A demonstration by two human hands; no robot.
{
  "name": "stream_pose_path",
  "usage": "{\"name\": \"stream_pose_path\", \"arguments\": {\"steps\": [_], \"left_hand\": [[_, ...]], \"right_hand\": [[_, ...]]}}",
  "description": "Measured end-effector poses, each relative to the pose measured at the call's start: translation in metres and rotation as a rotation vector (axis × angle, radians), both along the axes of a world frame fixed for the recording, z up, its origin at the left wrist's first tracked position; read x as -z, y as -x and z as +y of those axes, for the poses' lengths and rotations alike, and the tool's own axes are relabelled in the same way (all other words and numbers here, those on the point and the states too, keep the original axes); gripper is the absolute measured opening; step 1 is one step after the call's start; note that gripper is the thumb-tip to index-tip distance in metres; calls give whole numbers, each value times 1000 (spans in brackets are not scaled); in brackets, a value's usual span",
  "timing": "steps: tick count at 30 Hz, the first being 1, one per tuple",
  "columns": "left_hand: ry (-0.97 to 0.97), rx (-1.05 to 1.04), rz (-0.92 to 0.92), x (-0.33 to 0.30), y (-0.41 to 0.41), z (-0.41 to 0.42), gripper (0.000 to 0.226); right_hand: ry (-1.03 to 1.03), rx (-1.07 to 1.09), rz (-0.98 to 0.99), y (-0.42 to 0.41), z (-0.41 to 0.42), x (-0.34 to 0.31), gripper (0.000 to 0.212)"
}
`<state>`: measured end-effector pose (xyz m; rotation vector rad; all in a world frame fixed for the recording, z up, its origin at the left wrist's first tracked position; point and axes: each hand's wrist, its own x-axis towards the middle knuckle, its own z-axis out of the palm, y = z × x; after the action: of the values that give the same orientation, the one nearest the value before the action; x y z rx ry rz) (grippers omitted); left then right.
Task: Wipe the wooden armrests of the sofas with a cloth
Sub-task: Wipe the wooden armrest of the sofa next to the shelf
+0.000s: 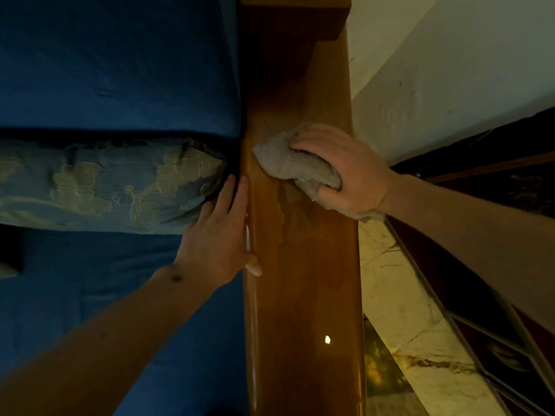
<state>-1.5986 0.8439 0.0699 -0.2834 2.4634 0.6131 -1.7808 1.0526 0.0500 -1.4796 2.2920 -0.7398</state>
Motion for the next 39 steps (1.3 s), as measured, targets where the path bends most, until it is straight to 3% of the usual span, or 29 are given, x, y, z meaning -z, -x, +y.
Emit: {"name": "stream_pose_path", "arguments": {"steps": [5, 11, 17, 25, 34, 39], "left_hand": [[-16, -57, 34, -5, -9, 4, 164], [-24, -29, 210, -8, -28, 14, 153], [-36, 120, 351, -9, -60, 25, 106], [-93, 114, 406, -8, -108, 51, 69], [9, -110, 412, -3, -173, 110, 86], [43, -143, 410, -5, -203, 130, 81]], "right_hand": [[-56, -192, 35, 2, -6, -4, 62], [-66, -294, 1, -34, -7, -10, 58], [-102, -295, -46, -95, 10, -11, 61], [-74, -256, -25, -146, 34, -7, 55], [-48, -327, 37, -188, 51, -15, 54], [-61, -312, 44, -216, 65, -17, 56]]}}
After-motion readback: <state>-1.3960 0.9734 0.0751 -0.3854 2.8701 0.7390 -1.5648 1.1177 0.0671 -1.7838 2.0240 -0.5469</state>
